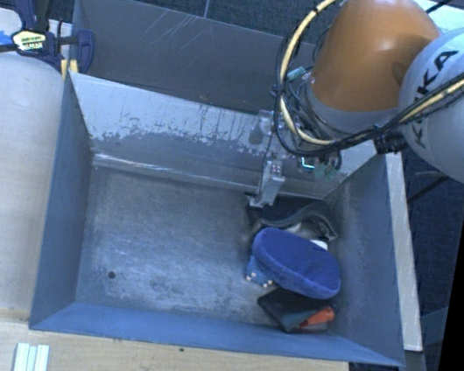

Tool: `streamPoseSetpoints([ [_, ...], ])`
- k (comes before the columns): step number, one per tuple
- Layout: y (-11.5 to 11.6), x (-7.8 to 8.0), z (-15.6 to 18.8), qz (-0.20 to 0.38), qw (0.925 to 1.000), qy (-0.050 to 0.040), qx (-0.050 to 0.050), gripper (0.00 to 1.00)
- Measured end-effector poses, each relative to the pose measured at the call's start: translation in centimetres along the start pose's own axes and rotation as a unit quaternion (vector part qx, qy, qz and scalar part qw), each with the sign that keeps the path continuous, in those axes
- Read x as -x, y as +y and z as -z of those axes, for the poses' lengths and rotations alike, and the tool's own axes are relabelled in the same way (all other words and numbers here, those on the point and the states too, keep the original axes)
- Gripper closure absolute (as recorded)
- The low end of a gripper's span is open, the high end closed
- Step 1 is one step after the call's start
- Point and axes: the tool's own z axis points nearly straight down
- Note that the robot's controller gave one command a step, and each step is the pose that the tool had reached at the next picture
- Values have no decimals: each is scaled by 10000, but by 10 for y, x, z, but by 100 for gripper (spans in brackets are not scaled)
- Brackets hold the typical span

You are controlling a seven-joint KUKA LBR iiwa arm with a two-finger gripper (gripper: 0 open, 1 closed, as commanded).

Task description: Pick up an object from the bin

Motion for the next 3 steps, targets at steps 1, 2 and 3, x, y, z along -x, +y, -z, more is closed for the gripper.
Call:
streamPoseSetpoints([
  [1,-103,-62,-90,1530,9882,-13,-13,0],
  [2,-110,-15,-143,2930,9561,-100,-31,0],
  [3,-109,-13,-140,2925,9562,-116,-30,100],
])
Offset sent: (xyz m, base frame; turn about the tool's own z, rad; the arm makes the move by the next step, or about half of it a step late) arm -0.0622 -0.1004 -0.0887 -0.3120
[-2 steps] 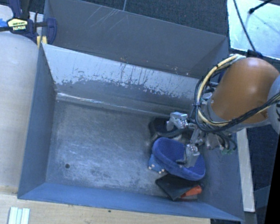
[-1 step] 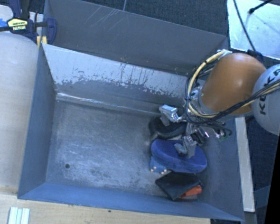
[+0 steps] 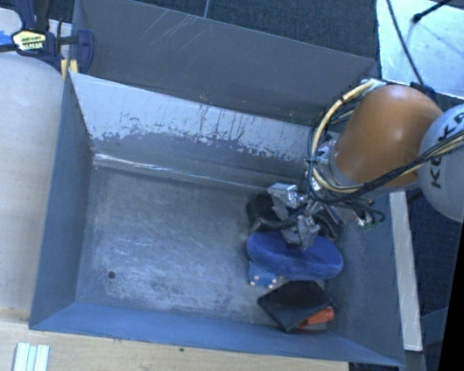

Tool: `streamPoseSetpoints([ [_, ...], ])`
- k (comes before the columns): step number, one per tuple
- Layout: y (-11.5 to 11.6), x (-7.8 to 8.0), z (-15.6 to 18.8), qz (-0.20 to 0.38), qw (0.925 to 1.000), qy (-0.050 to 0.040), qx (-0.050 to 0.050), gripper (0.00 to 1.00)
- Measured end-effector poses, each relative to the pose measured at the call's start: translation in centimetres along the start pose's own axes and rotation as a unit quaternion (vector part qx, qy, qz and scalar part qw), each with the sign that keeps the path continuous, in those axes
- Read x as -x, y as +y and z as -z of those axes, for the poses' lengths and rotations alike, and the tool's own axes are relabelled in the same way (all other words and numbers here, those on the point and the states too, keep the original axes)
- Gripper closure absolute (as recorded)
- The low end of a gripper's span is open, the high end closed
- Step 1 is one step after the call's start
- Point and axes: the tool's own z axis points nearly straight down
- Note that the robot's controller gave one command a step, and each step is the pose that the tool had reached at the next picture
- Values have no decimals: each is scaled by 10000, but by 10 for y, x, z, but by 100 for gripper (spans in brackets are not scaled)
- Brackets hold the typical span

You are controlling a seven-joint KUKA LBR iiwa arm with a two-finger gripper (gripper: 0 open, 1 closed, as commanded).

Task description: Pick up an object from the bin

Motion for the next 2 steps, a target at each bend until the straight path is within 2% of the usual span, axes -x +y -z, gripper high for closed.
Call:
streamPoseSetpoints([
  [1,25,16,74,36,10000,63,41,100],
  [2,8,-23,161,-13,10000,72,25,100],
])
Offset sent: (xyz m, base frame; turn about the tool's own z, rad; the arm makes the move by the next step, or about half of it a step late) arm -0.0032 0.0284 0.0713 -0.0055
